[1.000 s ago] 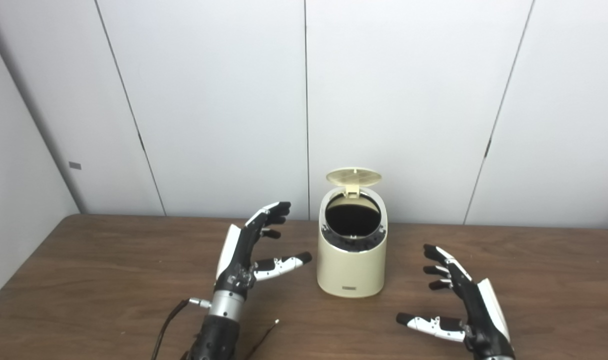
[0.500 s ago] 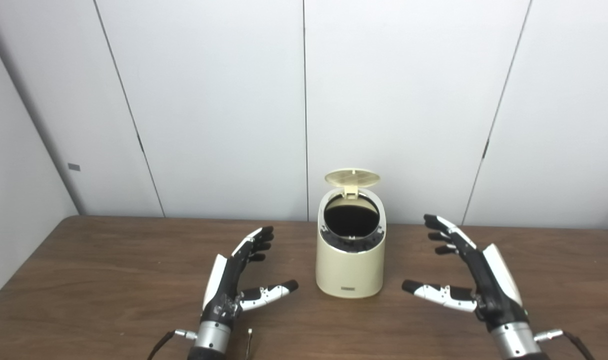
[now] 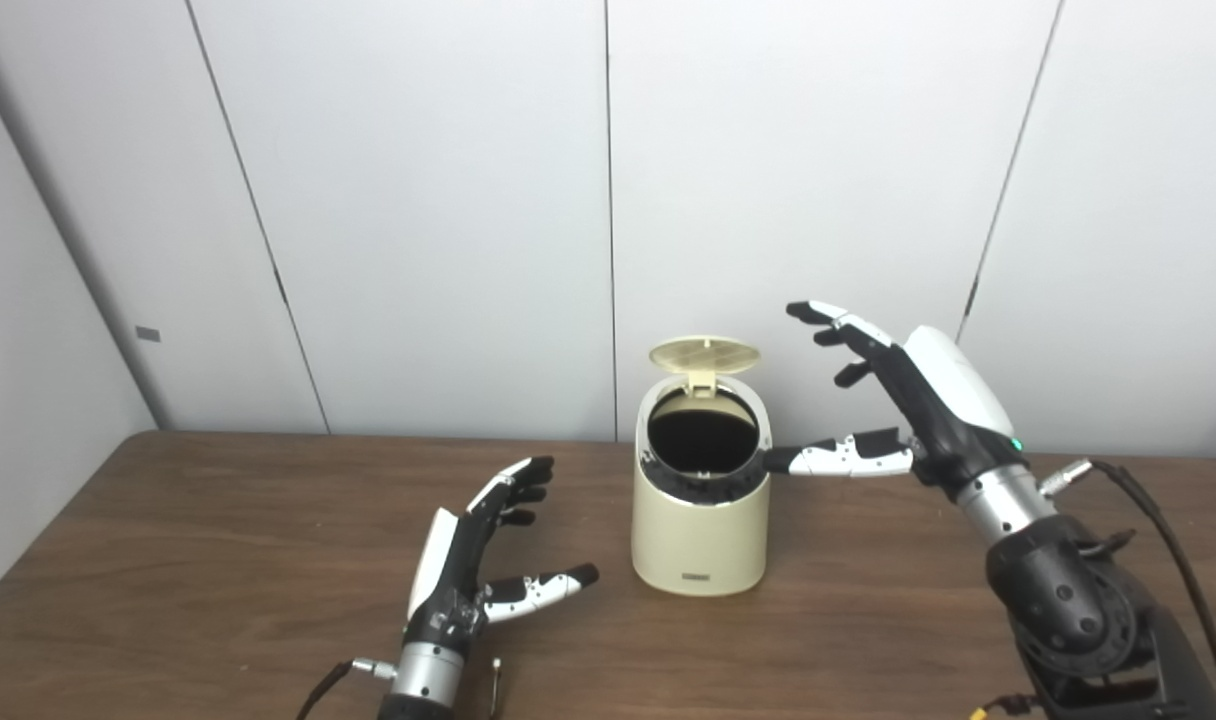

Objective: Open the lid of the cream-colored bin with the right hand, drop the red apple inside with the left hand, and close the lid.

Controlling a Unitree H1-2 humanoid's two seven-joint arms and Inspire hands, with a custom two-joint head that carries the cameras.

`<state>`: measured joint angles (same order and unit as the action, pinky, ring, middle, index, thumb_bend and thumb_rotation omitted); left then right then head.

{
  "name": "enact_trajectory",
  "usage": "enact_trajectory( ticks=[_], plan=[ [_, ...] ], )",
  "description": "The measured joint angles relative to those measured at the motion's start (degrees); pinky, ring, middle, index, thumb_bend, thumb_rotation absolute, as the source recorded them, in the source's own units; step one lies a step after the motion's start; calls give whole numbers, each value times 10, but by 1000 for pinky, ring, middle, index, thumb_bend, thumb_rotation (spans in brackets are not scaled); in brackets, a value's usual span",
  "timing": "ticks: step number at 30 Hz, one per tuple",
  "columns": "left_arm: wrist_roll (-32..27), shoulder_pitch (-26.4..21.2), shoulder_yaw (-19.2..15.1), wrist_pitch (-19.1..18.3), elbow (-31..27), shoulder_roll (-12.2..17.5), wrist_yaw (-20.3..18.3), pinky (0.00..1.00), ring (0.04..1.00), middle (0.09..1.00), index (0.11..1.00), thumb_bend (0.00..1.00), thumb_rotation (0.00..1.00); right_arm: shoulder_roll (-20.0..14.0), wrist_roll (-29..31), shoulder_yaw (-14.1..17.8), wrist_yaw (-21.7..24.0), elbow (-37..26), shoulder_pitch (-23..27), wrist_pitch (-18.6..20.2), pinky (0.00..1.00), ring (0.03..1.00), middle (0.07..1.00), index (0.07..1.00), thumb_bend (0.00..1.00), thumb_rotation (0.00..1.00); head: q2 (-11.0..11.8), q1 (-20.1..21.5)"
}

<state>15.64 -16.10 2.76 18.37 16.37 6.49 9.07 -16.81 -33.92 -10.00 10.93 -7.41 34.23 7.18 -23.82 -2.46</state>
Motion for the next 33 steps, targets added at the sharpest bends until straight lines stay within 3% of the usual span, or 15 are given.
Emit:
enact_trajectory(
  ticks=[5,9,12,19,24,33],
  plan=[
    [0,-6,0,2,10,-3,0,749,805,832,843,757,84,-14,-48,-26,20,14,44,5,714,888,892,887,733,619,4,1],
    [0,-6,0,2,10,-3,0,760,808,833,847,753,69,-17,-67,-38,35,27,75,13,753,908,873,878,748,686,5,2],
    [0,-7,0,2,11,-3,0,764,813,833,846,748,50,-17,-68,-43,45,45,92,13,851,909,843,857,756,687,8,0],
    [0,-8,0,2,14,-3,1,772,818,830,840,750,47,-15,-72,-59,49,73,102,11,766,895,824,818,759,636,9,-1],
    [3,-8,0,1,14,-4,1,761,794,820,837,750,49,-20,-76,-74,52,79,105,-7,748,903,821,787,768,655,7,-4],
    [5,-8,0,1,14,-6,5,761,800,811,826,743,48,-24,-81,-80,65,68,102,-18,989,921,756,731,727,612,1,-8]
  ],
)
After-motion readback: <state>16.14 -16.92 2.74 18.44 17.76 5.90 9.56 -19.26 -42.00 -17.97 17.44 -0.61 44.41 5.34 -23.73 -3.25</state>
